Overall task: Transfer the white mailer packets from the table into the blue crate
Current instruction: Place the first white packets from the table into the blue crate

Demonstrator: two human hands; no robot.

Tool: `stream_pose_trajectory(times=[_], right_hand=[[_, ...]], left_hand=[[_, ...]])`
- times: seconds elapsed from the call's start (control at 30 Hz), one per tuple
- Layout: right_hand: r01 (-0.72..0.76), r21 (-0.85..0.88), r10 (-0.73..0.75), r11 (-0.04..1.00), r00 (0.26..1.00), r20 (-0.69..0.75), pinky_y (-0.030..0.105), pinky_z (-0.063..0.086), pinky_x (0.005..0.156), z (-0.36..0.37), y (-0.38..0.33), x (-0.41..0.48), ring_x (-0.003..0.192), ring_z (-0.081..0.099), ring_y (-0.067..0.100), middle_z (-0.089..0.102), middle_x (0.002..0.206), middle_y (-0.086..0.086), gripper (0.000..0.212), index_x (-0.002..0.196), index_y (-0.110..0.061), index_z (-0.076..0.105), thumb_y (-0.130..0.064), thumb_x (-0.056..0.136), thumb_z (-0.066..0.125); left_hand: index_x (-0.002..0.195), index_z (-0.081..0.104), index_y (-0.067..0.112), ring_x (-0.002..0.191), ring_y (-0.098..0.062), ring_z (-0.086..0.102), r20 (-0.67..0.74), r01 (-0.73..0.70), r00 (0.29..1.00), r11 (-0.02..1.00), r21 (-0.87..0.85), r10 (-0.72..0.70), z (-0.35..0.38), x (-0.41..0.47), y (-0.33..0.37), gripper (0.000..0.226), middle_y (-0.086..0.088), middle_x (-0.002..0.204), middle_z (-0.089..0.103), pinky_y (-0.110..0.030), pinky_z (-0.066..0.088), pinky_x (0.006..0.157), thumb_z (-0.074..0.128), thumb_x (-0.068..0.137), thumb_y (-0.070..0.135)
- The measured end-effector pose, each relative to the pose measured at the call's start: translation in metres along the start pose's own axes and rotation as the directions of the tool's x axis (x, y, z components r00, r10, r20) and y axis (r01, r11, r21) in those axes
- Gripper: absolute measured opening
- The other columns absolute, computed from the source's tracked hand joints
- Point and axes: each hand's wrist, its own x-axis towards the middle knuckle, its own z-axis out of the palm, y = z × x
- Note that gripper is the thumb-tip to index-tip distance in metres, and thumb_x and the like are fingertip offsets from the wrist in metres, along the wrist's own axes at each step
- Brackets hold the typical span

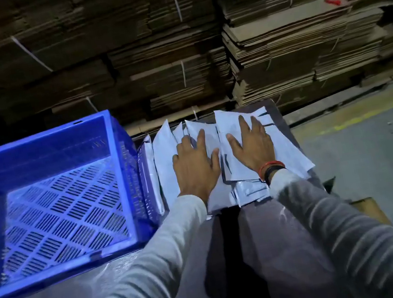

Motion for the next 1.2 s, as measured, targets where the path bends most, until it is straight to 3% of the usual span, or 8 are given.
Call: stream_pose_trajectory(times=[0.17,0.3,0.5,0.6,0.8,0.93,1.2], right_hand=[[-0.1,0.002,0.099,0.995,0.985,0.144,0.053,0.027,0.111,0.02,0.0,0.008,0.143,0.02,0.043,0.016,0.156,0.026,0.079,0.152,-0.021,0.023,-0.066,0.09,0.041],[-0.192,0.034,0.183,0.981,0.966,0.185,0.055,0.022,0.114,0.022,-0.009,0.011,0.144,0.014,0.044,0.009,0.157,0.029,0.096,0.153,-0.022,0.017,-0.079,0.08,0.042],[-0.158,0.062,0.145,0.985,0.973,0.181,0.054,0.028,0.113,0.025,0.002,0.012,0.143,0.017,0.045,0.009,0.157,0.029,0.083,0.154,-0.018,0.014,-0.054,0.089,0.051],[-0.14,0.094,0.128,0.986,0.984,0.126,0.052,0.029,0.111,0.025,0.006,0.006,0.141,0.023,0.043,0.013,0.158,0.026,0.074,0.153,-0.02,0.019,-0.047,0.091,0.049],[-0.102,0.177,0.094,0.979,0.994,0.053,0.053,0.028,0.112,0.024,0.006,-0.002,0.14,0.029,0.04,0.016,0.159,0.02,0.058,0.152,-0.028,0.023,-0.039,0.098,0.04],[-0.1,0.234,0.096,0.967,0.995,0.029,0.052,0.025,0.112,0.018,0.005,-0.007,0.141,0.027,0.039,0.014,0.16,0.018,0.053,0.153,-0.031,0.022,-0.037,0.101,0.035],[-0.143,0.418,0.145,0.897,0.989,0.027,0.054,0.019,0.115,0.004,-0.005,-0.014,0.145,0.021,0.031,0.016,0.161,0.01,0.048,0.151,-0.037,0.024,-0.034,0.104,0.031]], left_hand=[[0.144,0.037,0.012,0.127,-0.039,0.04,0.059,0.07,0.995,0.983,0.167,-0.08,0.024,0.011,0.019,0.056,-0.023,0.144,0.039,-0.048,0.035,0.098,0.045,0.095,0.038],[0.15,0.024,0.002,0.142,-0.043,0.023,0.091,0.118,0.986,0.965,0.234,-0.142,0.042,0.016,0.025,0.075,-0.032,0.157,0.011,-0.048,0.029,0.108,0.047,0.089,0.038],[0.15,0.02,-0.007,0.148,-0.047,-0.003,0.021,0.096,0.994,0.945,0.313,-0.109,0.056,0.014,0.024,0.088,-0.035,0.157,-0.01,-0.053,0.025,0.113,0.037,0.088,0.054],[0.149,0.021,-0.008,0.147,-0.049,0.001,0.018,0.076,0.996,0.941,0.329,-0.087,0.058,0.015,0.022,0.095,-0.034,0.157,-0.013,-0.053,0.029,0.111,0.041,0.084,0.059],[0.153,0.02,0.025,0.146,-0.05,0.006,0.078,0.019,0.996,0.947,0.32,-0.047,0.059,0.016,0.027,0.072,-0.026,0.159,-0.015,-0.055,0.029,0.108,0.049,0.09,0.043],[0.149,0.029,0.029,0.14,-0.046,0.023,0.032,0.039,0.998,0.969,0.244,-0.048,0.049,0.017,0.022,0.064,-0.024,0.161,-0.01,-0.053,0.034,0.102,0.052,0.089,0.028],[0.149,0.035,0.03,0.136,-0.042,0.027,-0.097,0.069,0.993,0.996,0.05,-0.064,0.022,0.011,0.015,0.061,-0.024,0.161,0.0,-0.053,0.037,0.097,0.045,0.091,0.012]])
